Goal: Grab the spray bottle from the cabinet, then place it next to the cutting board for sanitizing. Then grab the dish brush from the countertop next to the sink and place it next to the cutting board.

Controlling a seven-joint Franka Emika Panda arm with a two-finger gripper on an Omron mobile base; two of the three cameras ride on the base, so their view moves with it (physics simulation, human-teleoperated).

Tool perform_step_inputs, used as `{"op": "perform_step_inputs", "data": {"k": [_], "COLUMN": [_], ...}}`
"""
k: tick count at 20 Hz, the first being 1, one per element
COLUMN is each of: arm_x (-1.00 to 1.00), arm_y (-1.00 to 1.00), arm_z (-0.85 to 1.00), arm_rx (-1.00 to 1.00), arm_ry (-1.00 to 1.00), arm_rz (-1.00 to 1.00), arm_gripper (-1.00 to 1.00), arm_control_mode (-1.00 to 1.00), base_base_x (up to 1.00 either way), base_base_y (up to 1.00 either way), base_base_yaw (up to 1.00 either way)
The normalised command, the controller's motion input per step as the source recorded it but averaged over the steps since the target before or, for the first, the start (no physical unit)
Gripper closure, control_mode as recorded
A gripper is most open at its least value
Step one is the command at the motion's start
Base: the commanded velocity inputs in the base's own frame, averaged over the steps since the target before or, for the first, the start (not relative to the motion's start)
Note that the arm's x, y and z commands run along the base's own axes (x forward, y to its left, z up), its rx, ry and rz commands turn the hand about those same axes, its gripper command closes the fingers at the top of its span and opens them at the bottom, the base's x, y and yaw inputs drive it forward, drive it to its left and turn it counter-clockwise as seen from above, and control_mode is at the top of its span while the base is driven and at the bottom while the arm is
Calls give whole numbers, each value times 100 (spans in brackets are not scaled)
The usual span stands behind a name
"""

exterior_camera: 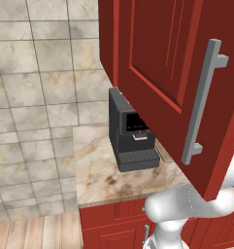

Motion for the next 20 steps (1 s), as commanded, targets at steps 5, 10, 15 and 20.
{"op": "perform_step_inputs", "data": {"k": [5, 10, 15, 20], "arm_x": [30, 43, 49, 43], "arm_y": [0, 0, 0, 0], "arm_z": [0, 0, 0, -1], "arm_rx": [0, 0, 0, 0], "arm_ry": [0, 0, 0, 0], "arm_rz": [0, 0, 0, 0], "arm_gripper": [-100, -100, -100, -100], "arm_control_mode": [-100, -100, -100, -100], "base_base_x": [0, 0, 0, 0], "base_base_y": [0, 0, 0, 0], "base_base_yaw": [0, 0, 0, 0]}}
